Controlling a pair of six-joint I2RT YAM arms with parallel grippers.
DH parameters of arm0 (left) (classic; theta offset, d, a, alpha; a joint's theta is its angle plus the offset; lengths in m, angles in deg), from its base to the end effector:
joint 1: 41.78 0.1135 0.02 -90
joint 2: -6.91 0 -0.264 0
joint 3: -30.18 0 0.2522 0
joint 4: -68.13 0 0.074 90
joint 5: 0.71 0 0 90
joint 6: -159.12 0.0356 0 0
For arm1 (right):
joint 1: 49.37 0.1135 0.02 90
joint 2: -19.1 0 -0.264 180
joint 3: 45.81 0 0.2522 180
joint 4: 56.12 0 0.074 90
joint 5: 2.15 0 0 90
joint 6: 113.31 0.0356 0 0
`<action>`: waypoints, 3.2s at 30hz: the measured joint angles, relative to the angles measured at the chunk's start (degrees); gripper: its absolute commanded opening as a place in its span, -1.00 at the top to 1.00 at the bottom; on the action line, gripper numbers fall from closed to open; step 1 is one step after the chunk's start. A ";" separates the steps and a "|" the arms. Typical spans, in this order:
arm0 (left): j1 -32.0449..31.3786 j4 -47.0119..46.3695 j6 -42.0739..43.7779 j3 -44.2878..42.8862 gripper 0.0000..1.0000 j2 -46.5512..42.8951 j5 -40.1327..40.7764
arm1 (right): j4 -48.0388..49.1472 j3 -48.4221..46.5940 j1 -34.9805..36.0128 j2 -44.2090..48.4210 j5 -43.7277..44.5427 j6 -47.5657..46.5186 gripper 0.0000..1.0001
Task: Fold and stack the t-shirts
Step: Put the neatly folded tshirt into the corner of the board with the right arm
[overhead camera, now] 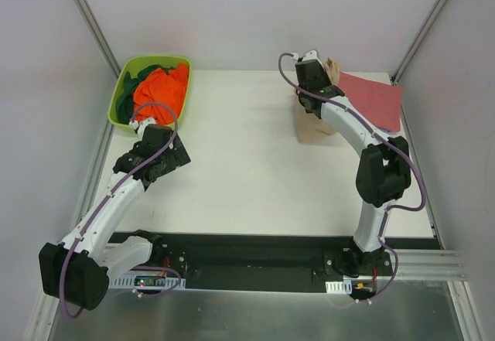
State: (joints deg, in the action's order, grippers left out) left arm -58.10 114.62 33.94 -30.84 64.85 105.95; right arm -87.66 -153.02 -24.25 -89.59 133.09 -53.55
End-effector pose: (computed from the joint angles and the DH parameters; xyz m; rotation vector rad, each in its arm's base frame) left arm 0.2046 -0.0493 0.2765 -0.5172 2.2336 -0.1263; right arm 0.4089 0.1638 0.3031 -0.5362 2.0100 -0.8938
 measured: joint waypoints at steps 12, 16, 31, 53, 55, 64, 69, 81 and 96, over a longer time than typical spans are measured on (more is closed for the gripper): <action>0.31 1.14 -0.28 -4.04 -0.98 1.44 0.33 | -0.13 -12.09 -4.31 -3.54 2.99 -7.41 0.99; 0.31 1.29 -0.28 -4.26 -0.98 1.84 0.39 | -2.29 -16.28 -4.55 -5.49 3.41 -7.43 0.99; 1.05 2.27 -0.31 -6.80 -0.98 6.05 0.59 | -15.52 -30.64 -8.92 -9.51 0.48 0.85 0.99; 1.05 2.29 -1.51 -7.78 -0.98 9.44 0.50 | -17.22 -34.47 -23.04 -18.49 -6.45 15.93 0.99; 1.05 2.29 -1.51 -7.78 -0.98 9.46 0.48 | -17.25 -34.47 -24.00 -18.49 -7.76 17.35 0.99; 1.05 2.29 -1.60 -7.78 -0.98 9.46 0.31 | -17.59 -32.92 -27.76 -20.02 -12.74 22.45 0.99; 1.05 2.27 -1.75 -7.65 -0.98 9.18 0.31 | -17.64 -31.26 -30.51 -21.75 -16.63 25.68 0.27; 1.05 2.29 -1.77 -7.21 -0.98 5.62 -0.17 | -17.59 -34.10 -34.75 -22.16 -18.88 26.51 -0.93; 1.05 2.16 -1.55 -6.01 -0.98 -1.01 -4.46 | -10.01 12.22 -26.62 23.65 -39.12 20.17 -0.93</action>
State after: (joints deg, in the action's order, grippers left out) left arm -57.05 116.78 32.39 -36.85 63.84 101.49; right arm -97.67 -140.80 -50.87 -65.94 93.96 -33.38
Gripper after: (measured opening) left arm 0.990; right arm 0.963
